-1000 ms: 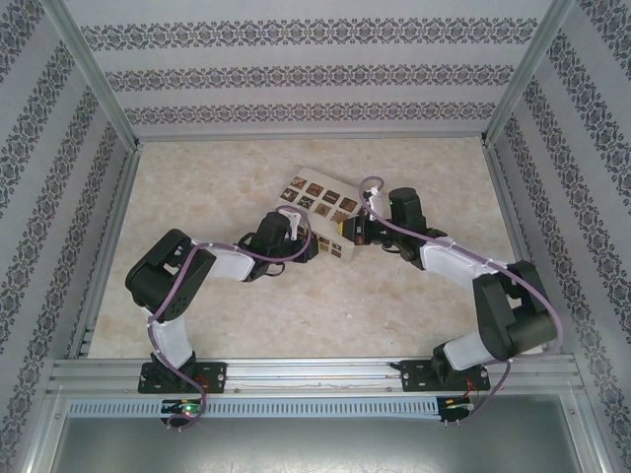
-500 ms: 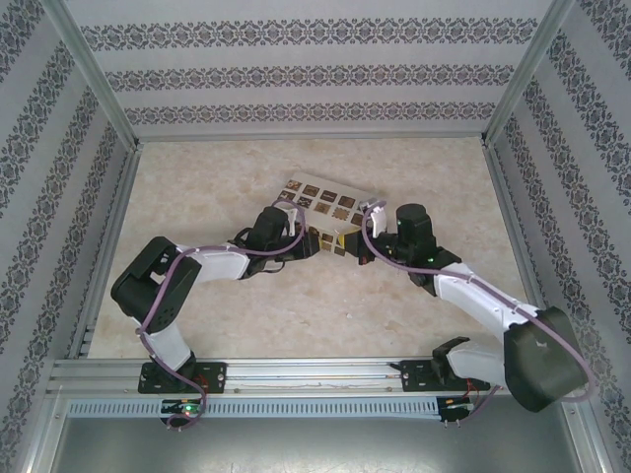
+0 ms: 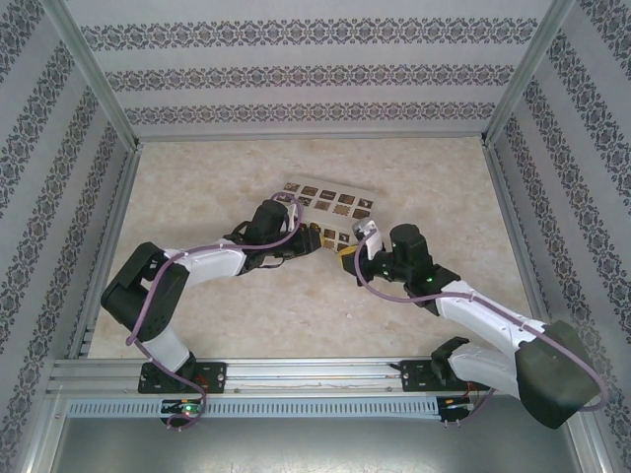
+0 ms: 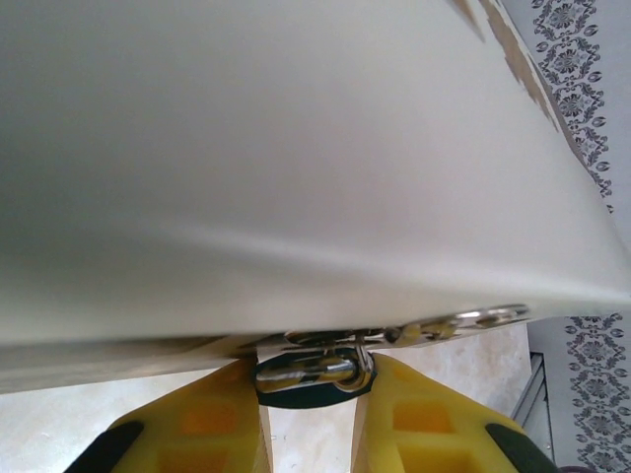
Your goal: Unlock the padlock with the key
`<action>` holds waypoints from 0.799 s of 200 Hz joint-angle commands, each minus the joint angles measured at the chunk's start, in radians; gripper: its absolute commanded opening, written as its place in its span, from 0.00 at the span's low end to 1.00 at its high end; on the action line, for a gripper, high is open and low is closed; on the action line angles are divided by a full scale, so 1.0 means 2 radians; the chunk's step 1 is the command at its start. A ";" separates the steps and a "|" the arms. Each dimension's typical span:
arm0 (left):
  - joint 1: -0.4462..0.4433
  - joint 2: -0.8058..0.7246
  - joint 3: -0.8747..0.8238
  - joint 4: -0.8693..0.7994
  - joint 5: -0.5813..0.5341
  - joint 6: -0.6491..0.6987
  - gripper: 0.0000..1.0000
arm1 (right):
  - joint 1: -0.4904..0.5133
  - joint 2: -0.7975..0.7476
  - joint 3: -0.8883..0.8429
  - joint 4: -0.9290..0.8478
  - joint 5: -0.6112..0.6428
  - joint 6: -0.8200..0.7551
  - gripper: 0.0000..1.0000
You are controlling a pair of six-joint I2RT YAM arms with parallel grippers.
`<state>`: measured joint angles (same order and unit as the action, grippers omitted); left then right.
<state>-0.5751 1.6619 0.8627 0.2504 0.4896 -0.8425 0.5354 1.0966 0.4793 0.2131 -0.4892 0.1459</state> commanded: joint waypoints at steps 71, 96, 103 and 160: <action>-0.006 -0.035 0.030 -0.011 0.024 -0.014 0.17 | 0.031 0.048 -0.023 0.074 0.055 -0.038 0.00; -0.006 -0.037 0.032 -0.015 0.024 -0.014 0.17 | 0.035 0.070 -0.023 0.096 0.066 -0.041 0.00; -0.006 -0.038 0.033 -0.017 0.024 -0.014 0.17 | 0.036 0.077 -0.023 0.102 0.069 -0.043 0.00; -0.006 -0.042 0.036 -0.022 0.023 -0.015 0.17 | 0.041 0.124 -0.020 0.145 0.086 -0.048 0.00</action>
<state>-0.5751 1.6295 0.8906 0.1711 0.5076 -0.8600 0.6071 1.3128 0.4484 0.4232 -0.3470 0.0731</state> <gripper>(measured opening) 0.188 0.042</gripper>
